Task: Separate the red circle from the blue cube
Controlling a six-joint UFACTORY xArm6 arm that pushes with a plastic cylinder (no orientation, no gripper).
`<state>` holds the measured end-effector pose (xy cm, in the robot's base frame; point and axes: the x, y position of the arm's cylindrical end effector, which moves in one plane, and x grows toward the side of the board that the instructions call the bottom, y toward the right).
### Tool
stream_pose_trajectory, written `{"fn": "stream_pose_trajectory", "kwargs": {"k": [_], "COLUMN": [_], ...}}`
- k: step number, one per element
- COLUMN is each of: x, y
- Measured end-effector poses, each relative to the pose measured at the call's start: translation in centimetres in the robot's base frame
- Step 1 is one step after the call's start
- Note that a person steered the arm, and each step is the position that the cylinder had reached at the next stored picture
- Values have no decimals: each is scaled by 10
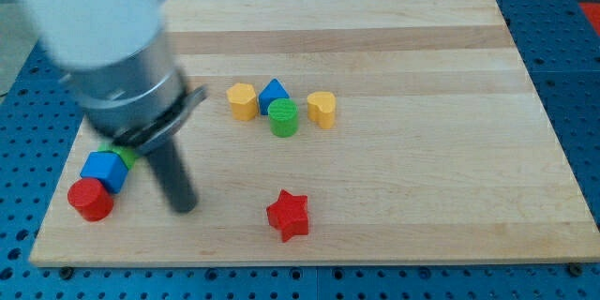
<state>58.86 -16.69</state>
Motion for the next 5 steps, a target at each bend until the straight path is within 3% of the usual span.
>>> {"fn": "stream_pose_trajectory", "kwargs": {"k": [1, 2, 4, 5], "x": [28, 12, -17, -34], "y": [-34, -137, -94, -108]}}
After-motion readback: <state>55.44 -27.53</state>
